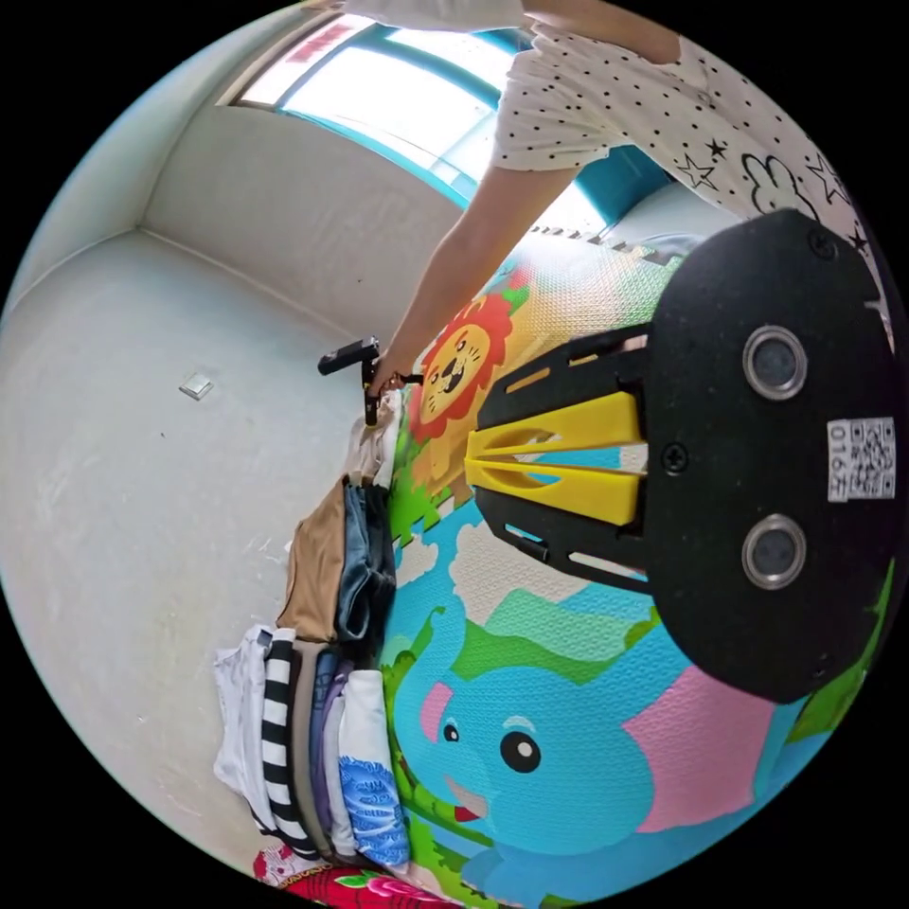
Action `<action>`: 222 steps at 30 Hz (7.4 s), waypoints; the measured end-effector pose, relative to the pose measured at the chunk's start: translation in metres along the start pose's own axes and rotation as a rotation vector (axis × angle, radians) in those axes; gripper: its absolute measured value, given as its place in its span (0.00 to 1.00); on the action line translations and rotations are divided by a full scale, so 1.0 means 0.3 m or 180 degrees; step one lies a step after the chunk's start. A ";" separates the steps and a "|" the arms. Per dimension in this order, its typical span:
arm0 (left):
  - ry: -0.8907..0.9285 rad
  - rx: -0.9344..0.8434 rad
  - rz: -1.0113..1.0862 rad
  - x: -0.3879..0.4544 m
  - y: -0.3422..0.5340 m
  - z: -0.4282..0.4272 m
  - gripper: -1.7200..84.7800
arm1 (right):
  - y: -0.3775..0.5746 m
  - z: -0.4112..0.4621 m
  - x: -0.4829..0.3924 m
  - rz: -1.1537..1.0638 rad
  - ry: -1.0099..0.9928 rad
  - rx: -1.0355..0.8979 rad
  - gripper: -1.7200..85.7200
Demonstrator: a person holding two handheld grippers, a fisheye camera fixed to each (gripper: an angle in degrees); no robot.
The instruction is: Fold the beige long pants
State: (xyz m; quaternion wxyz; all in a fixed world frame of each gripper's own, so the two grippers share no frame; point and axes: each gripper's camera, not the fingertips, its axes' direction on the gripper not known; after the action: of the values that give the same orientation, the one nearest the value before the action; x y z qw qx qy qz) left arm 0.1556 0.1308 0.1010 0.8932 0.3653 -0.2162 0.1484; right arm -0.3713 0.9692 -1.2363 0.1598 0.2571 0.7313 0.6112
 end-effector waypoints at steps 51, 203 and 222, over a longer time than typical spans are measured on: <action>-0.0848 -0.0253 -0.0134 0.469 0.304 -0.394 0.01 | 1.657 -1.403 -0.251 -0.0385 -0.1760 0.0973 0.05; -0.1063 -0.0282 -0.0677 -0.845 0.835 -1.677 0.06 | 1.503 -1.057 0.674 -0.0104 0.0306 -0.0069 0.02; -0.0738 -0.0225 -0.1316 -1.188 0.609 -1.382 0.01 | 1.487 -0.888 0.036 -0.1082 -0.1047 -0.0269 0.07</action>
State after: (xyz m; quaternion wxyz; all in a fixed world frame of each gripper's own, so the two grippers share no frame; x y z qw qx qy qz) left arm -0.1140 0.5155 -0.2330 0.8860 0.3848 -0.2430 -0.0883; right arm -0.4453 0.8130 -0.7463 0.3879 0.2195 0.7020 0.5555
